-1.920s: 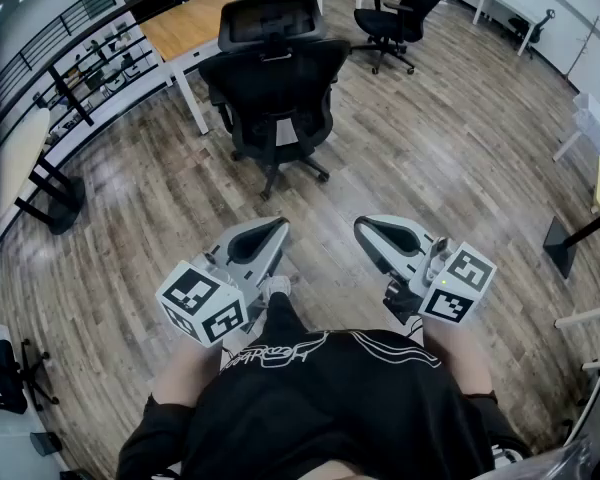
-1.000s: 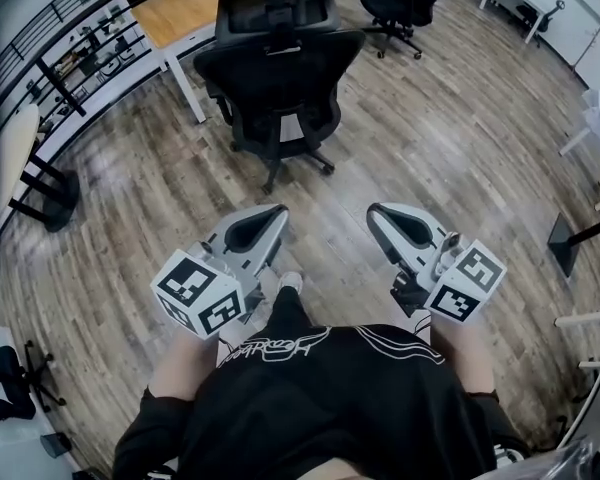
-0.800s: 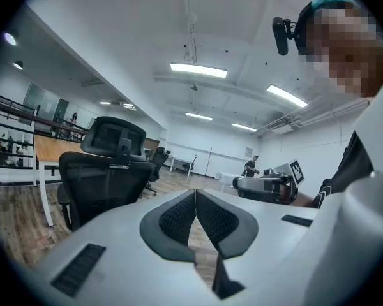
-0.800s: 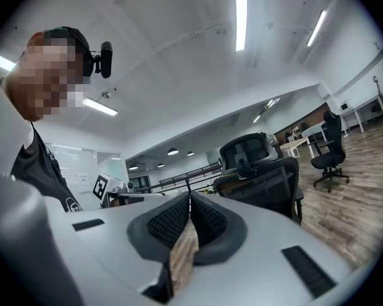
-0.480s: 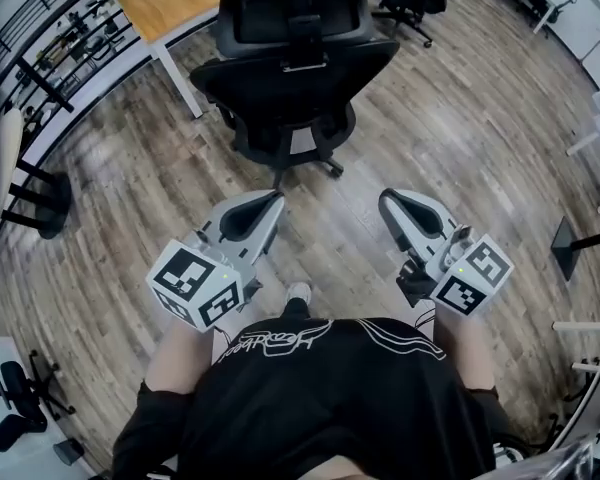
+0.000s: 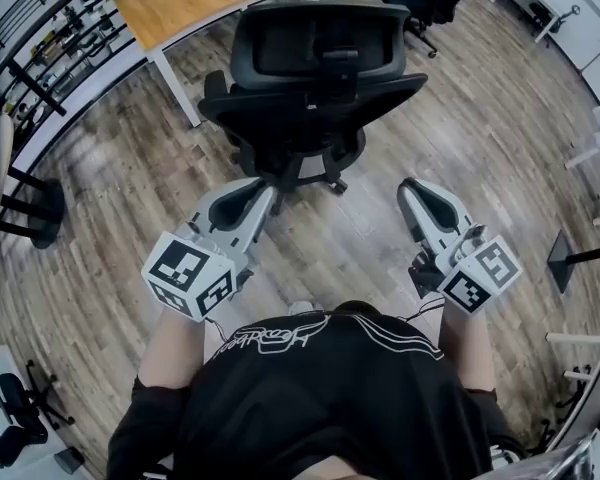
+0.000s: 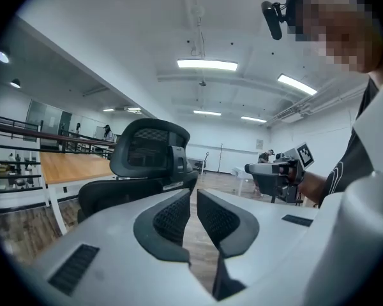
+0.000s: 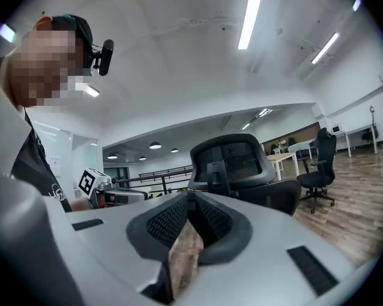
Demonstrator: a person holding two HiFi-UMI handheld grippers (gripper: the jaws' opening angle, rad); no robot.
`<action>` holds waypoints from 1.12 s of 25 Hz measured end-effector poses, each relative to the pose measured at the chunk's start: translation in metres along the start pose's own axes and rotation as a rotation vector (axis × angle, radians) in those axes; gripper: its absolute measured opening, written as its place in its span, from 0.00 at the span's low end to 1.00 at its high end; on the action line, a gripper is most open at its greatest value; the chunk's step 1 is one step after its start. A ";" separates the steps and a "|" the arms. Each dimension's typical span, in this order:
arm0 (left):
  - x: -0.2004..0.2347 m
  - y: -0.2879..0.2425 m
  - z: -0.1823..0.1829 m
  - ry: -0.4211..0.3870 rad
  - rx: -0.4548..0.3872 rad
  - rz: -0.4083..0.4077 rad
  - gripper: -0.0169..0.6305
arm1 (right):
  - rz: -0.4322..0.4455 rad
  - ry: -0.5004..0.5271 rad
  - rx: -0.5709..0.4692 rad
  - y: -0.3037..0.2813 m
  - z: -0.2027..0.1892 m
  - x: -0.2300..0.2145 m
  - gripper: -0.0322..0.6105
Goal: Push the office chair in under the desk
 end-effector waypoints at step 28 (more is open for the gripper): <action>0.152 -0.115 0.009 -0.479 0.432 0.380 0.45 | -0.158 0.708 0.376 -0.122 0.026 -0.233 0.46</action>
Point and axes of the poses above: the fingertips, and each gripper's own axes: y backward along the fingers, x to its left, z out of its top, the point moved 9 cm from there along y, backward along the fingers, and after that the axes turned 1 degree about -y, right-handed, at the moved point
